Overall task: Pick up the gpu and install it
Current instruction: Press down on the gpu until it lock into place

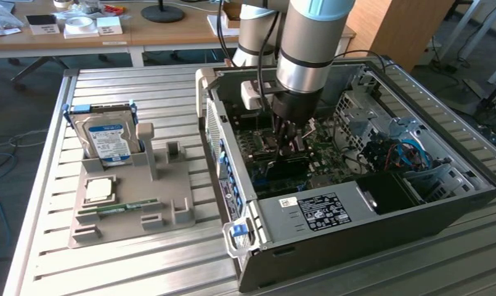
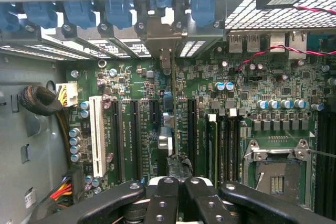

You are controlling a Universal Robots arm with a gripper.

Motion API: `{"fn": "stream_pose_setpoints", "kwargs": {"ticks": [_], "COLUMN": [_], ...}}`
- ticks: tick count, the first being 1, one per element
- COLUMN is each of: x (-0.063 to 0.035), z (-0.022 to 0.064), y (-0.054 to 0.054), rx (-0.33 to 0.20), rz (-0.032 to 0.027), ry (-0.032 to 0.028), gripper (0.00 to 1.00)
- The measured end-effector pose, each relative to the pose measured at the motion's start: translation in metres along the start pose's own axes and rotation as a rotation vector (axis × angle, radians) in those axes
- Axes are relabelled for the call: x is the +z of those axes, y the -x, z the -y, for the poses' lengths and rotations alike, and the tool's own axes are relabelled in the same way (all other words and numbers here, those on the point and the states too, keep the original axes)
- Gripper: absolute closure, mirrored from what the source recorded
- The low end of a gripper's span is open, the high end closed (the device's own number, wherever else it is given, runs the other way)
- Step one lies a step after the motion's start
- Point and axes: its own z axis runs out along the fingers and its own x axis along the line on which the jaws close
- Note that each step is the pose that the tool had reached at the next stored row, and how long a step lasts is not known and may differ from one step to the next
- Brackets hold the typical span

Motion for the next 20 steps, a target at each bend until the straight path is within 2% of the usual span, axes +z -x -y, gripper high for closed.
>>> {"fn": "stream_pose_setpoints", "kwargs": {"ticks": [1, 3, 8, 20], "x": [-0.0013, -0.0053, -0.0159, -0.0607], "z": [0.0, 0.0, 0.0003, 0.0012], "y": [0.0, 0.0, 0.0, 0.0], "rx": [0.0, 0.0, 0.0, 0.0], "rz": [0.0013, -0.0012, -0.0012, -0.0013], "ry": [-0.0006, 0.0004, 0.0004, 0.0005], "gripper": [0.89, 0.89, 0.89, 0.89]}}
